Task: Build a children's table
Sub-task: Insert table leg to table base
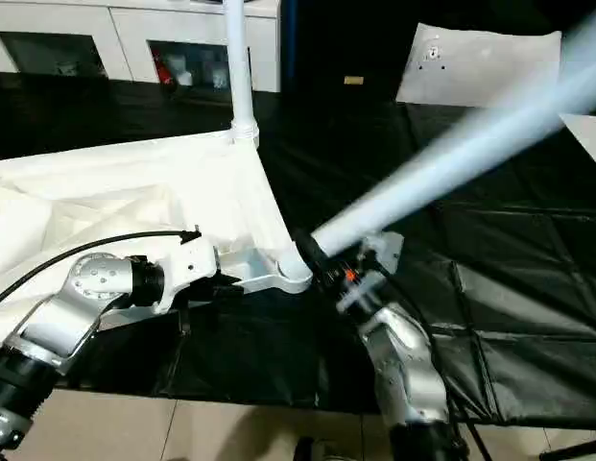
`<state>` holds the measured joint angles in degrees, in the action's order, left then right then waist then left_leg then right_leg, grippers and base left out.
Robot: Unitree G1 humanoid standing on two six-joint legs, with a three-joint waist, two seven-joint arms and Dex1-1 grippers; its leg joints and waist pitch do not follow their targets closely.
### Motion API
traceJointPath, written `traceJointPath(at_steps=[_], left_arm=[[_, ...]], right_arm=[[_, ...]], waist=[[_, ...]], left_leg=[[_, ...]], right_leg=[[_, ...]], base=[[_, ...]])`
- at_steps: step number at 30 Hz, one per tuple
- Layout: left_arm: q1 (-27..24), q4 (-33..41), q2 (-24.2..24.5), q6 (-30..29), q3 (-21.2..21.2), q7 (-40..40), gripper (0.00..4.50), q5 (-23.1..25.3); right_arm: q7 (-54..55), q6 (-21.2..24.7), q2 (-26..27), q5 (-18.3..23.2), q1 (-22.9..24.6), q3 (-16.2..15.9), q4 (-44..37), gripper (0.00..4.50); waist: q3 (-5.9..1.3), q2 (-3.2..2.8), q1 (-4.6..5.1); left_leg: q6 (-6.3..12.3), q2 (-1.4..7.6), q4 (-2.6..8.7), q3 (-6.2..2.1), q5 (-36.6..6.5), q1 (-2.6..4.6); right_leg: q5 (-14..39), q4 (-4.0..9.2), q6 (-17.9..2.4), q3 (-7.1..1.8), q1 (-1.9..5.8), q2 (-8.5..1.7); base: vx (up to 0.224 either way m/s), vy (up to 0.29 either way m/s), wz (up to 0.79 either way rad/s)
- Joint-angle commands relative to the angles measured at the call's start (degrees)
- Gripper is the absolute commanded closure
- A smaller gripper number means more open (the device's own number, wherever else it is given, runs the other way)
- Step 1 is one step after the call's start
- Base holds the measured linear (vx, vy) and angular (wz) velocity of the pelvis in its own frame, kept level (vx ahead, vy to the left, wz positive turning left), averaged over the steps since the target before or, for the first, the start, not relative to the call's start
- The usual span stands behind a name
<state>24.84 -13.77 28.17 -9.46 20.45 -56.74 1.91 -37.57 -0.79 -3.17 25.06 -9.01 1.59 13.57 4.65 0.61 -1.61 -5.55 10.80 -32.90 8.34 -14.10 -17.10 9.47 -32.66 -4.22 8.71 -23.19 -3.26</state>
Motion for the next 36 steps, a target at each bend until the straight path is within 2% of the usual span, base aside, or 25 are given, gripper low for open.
traceJointPath(at_steps=[1, 3, 6, 8, 10, 11, 13, 16, 19, 20, 24, 28, 30, 33, 36], left_arm=[[-0.6, -3.8, 2.0, -1.4, -0.8, 1.9, 4.5, 2.7], [-0.4, -4.1, 2.0, -0.5, -0.6, 1.5, 4.5, 2.6], [-0.2, -4.3, 2.2, 0.4, -0.2, 0.7, 4.5, 2.6], [-0.1, -4.6, 2.5, 1.0, 0.1, 0.4, 4.5, 2.9], [0.2, -5.0, 2.8, 2.0, 0.6, 0.1, 4.5, 3.3], [0.5, -5.6, 3.1, 3.6, 1.1, -0.6, 4.5, 3.6], [0.9, -6.2, 3.3, 4.8, 1.6, -1.3, 4.5, 3.7], [1.4, -6.9, 3.7, 6.6, 2.2, -2.8, 4.5, 3.8], [2.2, -7.9, 3.7, 9.0, 2.8, -5.1, 4.5, 3.3], [3.3, -9.0, 3.7, 11.0, 3.5, -7.7, 4.5, 2.8], [6.6, -12.3, 3.1, 14.8, 5.2, -11.7, 4.5, 2.6], [9.0, -15.4, 2.4, 17.2, 6.0, -13.7, 4.5, 2.9], [10.7, -18.3, 2.0, 18.9, 6.6, -13.9, 4.5, 4.2], [12.9, -22.7, 1.6, 21.3, 7.1, -14.0, 4.5, 5.7], [14.1, -25.5, 1.5, 23.0, 7.4, -14.0, 4.5, 6.5]], right_arm=[[-0.2, 1.4, -2.4, -2.6, 2.5, -0.1, 0.7, 2.61], [-1.6, -0.2, -4.4, -6.6, 2.8, -3.2, 0.1, 2.61], [-2.4, -1.1, -5.4, -8.8, 2.0, -5.4, 0.2, 2.61], [-3.4, -1.8, -6.9, -11.9, 0.6, -8.0, 0.6, 2.61], [-4.8, -2.4, -8.4, -13.8, -0.2, -9.8, 1.1, 2.61], [-6.6, -2.3, -9.6, -14.9, -1.0, -11.3, 1.5, 2.61], [-8.2, -2.1, -10.7, -15.2, -1.4, -12.5, 1.7, 2.61], [-11.0, -1.5, -12.3, -15.6, -1.8, -14.0, 2.0, 2.61], [-14.6, -0.4, -13.5, -15.3, -2.7, -15.3, 2.6, 2.61], [-18.3, 1.1, -14.6, -14.7, -3.7, -16.5, 3.5, 2.61], [-25.2, 3.6, -15.9, -12.9, -5.2, -18.8, 4.5, 2.61], [-29.3, 4.8, -16.8, -12.5, -5.5, -20.9, 4.6, 2.61], [-31.1, 5.4, -17.0, -12.7, -5.4, -22.1, 4.5, 2.61], [-32.5, 5.2, -16.7, -13.5, -5.2, -23.3, 4.7, 2.61], [-32.7, 5.0, -16.2, -14.0, -4.9, -24.1, 4.5, 2.61]], waist=[[-3.17, -0.3, -0.3], [-3.4, -0.3, -0.49], [-3.53, -0.35, -0.46], [-3.53, -0.13, -0.5], [-3.51, -0.28, -0.53], [-3.54, 0.01, -0.51], [-3.57, -0.06, -0.49], [-3.7, 0.02, -0.51], [-3.74, 0.19, -0.58], [-3.6, 0.47, -0.55], [-3.57, 0.31, -0.87], [-3.6, 0.39, -1.29], [-3.65, 0.34, -1.57], [-3.56, 0.27, -1.88], [-3.52, 0.32, -1.94]], left_leg=[[6.01, 1.71, 3.44, -0.01, -2.7, -1.84], [5.99, 1.81, 3.34, -0.1, -1.2, -1.92], [6.54, 1.82, 3.23, -0.09, -0.3, -2.03], [6.52, 1.64, 3.24, -0.03, -0.9, -2.08], [6.46, 1.45, 3.17, 0.04, -1.1, -2.02], [6.62, 1.44, 3.16, 0.03, -1.1, -2.02], [7.06, 1.52, 3.17, 0.0, -1.5, -2.03], [7.09, 1.89, 3.25, -0.08, -1.8, -1.88], [7.01, 1.89, 3.28, -0.08, -2.4, -1.78], [7.24, 1.78, 3.3, -0.05, -2.8, -1.84], [7.49, 2.05, 3.33, -0.06, -3.5, -1.49], [7.06, 2.11, 3.35, -0.11, -2.4, -1.71], [6.96, 2.16, 3.38, -0.11, -2.6, -1.6], [6.31, 2.23, 3.49, -0.02, -3.5, -1.35], [5.65, 2.15, 3.59, -0.06, -4.7, -1.43]], right_leg=[[23.5, 5.18, -2.0, -4.56, 4.02, -5.29], [20.8, 4.73, -2.1, -4.47, 4.1, -5.15], [17.8, 4.32, -3.2, -4.51, 4.19, -5.16], [18.9, 4.43, -3.0, -4.46, 4.34, -5.19], [20.7, 4.69, -2.2, -4.41, 4.33, -5.08], [20.9, 4.75, -1.9, -4.38, 4.29, -5.03], [21.1, 4.78, -1.4, -4.39, 4.27, -4.99], [19.8, 4.55, -2.0, -4.41, 4.15, -5.07], [20.0, 4.62, -2.2, -4.41, 4.17, -5.08], [20.6, 4.73, -2.1, -4.39, 4.16, -5.03], [21.2, 4.84, -2.4, -4.43, 4.01, -5.22], [19.0, 4.43, -3.1, -4.46, 4.17, -5.26], [19.0, 4.42, -3.0, -4.42, 4.22, -5.28], [19.8, 4.71, -2.8, -4.36, 4.01, -5.24], [20.8, 4.9, -2.1, -4.28, 4.15, -5.27]], base=[[0.0, 0.0, 0.0], [0.0, 0.0, 0.0], [0.0, 0.0, 0.0], [0.0, 0.0, 0.0], [0.0, 0.0, 0.0], [0.0, 0.0, 0.0], [0.0, 0.0, 0.0], [0.0, 0.0, 0.0], [0.0, 0.0, 0.0], [0.0, 0.0, 0.0], [0.0, 0.0, 0.0], [0.0, 0.0, 0.0], [0.0, 0.0, 0.0], [0.0, 0.0, 0.0], [0.0, 0.0, 0.0]])
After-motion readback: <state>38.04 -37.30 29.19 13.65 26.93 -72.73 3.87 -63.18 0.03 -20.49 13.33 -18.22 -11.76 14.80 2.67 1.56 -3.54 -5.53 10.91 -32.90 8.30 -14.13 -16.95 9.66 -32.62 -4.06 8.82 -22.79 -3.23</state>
